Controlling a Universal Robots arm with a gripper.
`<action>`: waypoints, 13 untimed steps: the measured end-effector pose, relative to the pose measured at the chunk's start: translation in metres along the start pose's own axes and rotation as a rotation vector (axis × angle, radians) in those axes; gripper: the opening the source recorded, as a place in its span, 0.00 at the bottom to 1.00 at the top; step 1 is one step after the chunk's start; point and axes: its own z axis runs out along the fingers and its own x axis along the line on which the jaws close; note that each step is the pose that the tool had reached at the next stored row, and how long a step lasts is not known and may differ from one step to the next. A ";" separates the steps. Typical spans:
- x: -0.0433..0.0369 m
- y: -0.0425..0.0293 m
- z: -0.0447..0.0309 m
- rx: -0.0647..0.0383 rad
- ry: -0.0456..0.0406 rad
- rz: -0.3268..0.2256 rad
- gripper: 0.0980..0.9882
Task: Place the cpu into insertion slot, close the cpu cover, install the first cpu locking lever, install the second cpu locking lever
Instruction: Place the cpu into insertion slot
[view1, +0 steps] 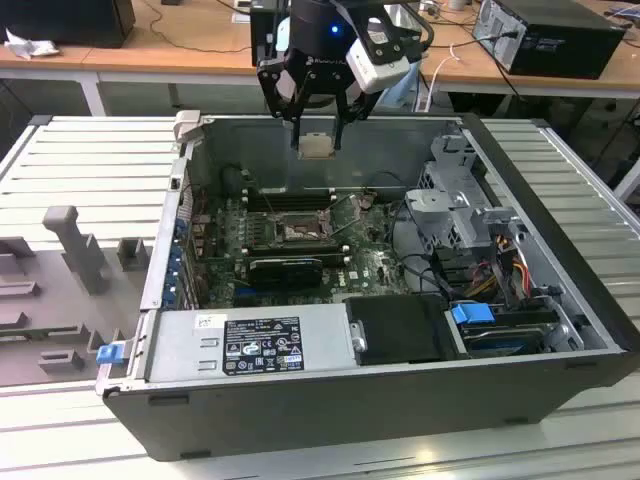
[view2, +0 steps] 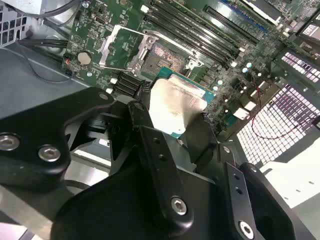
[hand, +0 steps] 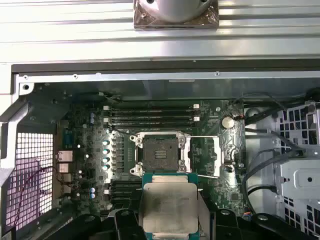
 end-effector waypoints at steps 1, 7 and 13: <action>0.0000 0.0000 0.0000 0.000 -0.0006 0.007 0.48; 0.0000 -0.0001 0.0011 -0.001 -0.0011 0.013 0.48; 0.0000 -0.0001 0.0012 -0.001 -0.0016 0.019 0.48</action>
